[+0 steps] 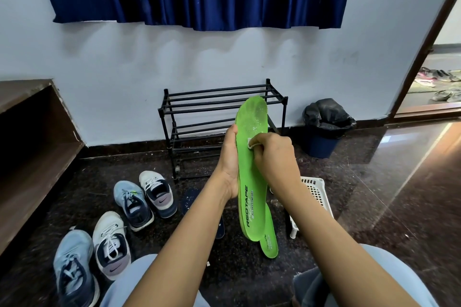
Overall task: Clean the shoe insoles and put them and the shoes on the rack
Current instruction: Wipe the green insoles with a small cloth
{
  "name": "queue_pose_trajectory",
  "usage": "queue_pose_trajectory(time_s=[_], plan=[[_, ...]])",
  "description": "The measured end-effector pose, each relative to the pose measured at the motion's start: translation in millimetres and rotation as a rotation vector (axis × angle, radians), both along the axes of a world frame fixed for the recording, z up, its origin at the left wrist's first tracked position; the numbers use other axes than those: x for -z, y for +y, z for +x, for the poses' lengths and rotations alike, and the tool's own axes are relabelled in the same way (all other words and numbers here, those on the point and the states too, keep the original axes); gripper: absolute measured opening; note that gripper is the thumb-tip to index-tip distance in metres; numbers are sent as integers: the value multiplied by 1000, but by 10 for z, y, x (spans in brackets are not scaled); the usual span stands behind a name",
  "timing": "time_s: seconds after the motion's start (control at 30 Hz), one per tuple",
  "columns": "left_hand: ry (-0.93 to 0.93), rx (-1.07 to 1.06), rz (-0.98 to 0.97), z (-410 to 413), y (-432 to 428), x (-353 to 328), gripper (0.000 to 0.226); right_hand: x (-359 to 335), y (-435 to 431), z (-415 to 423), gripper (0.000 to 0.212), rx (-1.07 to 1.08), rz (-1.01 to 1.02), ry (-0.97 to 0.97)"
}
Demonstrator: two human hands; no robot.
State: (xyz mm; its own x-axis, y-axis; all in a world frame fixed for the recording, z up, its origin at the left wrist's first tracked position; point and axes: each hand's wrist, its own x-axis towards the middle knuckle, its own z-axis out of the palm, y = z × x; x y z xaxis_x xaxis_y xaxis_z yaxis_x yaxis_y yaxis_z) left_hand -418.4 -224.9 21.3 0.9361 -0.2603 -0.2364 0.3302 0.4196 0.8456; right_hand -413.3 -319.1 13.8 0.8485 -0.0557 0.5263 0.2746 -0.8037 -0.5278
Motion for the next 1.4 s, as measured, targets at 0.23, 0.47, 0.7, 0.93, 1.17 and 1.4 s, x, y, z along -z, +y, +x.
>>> queue_pose_trajectory(time_s=[0.23,0.47,0.7,0.93,1.17,1.4], plan=[[-3,9,4,5,-16,-16,64,-17,0,78,22,51,62,-43],[-4,-29,26,32,-5,-24,64,1,70,1,23,6,54,-19],[26,4,38,4,-53,-24,66,-3,-32,67,18,35,106,-39],[10,-15,66,-3,-35,-10,67,64,4,26,21,-5,103,50],[8,6,41,3,-22,-20,64,43,9,13,18,9,145,-63],[11,-7,68,0,15,-27,64,68,46,41,17,-48,175,-44]])
